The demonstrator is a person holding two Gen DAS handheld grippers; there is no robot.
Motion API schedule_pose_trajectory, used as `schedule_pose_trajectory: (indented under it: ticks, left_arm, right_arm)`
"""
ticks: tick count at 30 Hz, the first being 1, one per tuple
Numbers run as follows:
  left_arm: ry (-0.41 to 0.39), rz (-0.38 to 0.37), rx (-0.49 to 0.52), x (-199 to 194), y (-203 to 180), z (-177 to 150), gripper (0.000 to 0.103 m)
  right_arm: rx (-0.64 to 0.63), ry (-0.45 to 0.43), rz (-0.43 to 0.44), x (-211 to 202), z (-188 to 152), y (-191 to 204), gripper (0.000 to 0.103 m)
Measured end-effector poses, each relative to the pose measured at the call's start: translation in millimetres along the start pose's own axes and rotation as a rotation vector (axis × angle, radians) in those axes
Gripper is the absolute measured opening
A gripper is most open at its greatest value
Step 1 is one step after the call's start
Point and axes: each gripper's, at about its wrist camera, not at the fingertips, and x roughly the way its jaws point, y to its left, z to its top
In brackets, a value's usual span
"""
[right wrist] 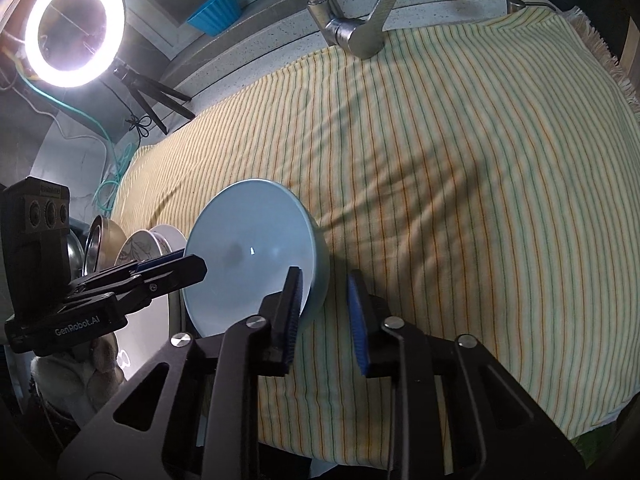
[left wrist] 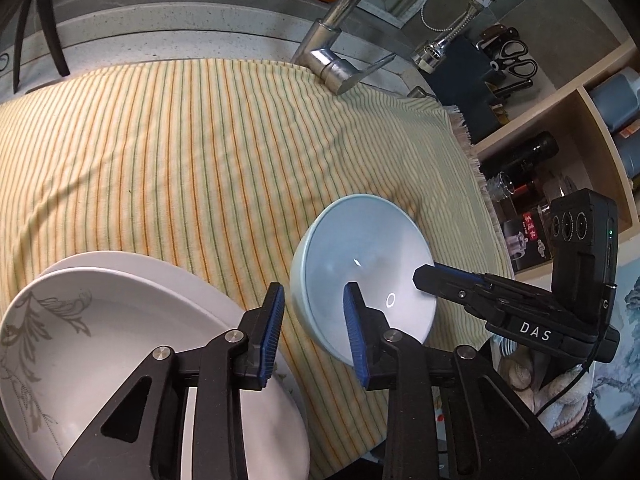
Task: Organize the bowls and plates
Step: 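Lift the pale blue bowl and carry it toward the nested steel bowls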
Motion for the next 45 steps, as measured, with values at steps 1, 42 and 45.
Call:
schedule_pose_trajectory:
  ticks: [1,42,45]
  left_arm:
    - [0.002,0.0,0.005,0,-1,0,0.024]
    - [-0.234,0.024,-0.112,-129,75,-14,0.022]
    - [-0.257,0.035,-0.141,-143,91,-19,0.022]
  right_arm:
    - [0.002,0.002,0.003,1,0,0,0.02]
    - [-0.236,-0.047,0.088,-3,27,167,0.015]
    - [-0.27,-0.039,0.098,3,26,188,0.015]
